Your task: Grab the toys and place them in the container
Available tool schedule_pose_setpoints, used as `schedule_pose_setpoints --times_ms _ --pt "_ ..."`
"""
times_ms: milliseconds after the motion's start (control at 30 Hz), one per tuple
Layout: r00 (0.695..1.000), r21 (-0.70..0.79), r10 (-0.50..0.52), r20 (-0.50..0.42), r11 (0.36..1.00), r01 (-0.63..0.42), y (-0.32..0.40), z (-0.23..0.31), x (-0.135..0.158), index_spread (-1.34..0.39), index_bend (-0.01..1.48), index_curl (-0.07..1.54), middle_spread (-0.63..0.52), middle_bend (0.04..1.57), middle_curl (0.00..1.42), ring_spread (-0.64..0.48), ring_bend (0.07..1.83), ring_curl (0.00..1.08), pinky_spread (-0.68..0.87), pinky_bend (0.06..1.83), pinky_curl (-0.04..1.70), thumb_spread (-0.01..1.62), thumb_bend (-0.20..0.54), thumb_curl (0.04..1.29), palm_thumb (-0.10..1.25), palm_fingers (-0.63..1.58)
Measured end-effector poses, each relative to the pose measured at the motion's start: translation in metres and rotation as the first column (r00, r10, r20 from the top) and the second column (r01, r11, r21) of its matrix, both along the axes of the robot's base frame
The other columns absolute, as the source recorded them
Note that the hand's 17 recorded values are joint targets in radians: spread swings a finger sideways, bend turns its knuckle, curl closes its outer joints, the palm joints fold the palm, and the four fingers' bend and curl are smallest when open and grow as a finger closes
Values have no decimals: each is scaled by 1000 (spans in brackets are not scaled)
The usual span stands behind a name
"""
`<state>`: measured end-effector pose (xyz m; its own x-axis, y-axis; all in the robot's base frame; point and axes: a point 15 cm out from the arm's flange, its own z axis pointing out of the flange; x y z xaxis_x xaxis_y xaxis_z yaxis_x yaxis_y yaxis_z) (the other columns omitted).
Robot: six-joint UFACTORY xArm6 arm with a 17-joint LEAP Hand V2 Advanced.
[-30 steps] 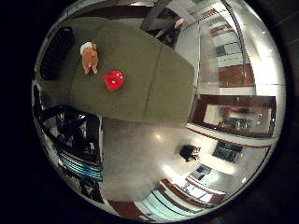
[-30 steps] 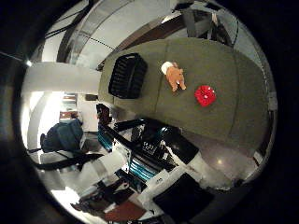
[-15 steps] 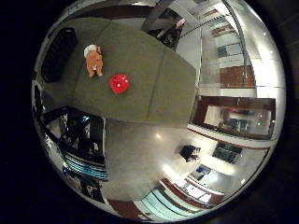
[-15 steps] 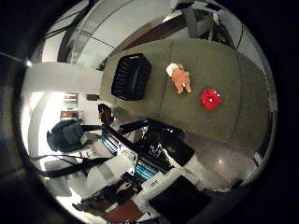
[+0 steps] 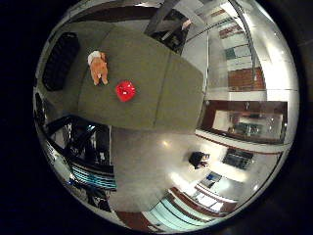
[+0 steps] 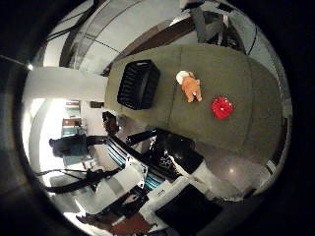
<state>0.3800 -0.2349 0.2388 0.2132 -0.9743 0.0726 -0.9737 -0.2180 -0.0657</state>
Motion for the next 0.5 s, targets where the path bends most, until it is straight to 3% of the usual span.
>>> schedule_pose_setpoints --times_ms 500 --pt "985 68 -152 -85 985 158 77 -14 5 -249 163 297 88 196 322 180 312 270 275 518 112 1113 -24 290 545 196"
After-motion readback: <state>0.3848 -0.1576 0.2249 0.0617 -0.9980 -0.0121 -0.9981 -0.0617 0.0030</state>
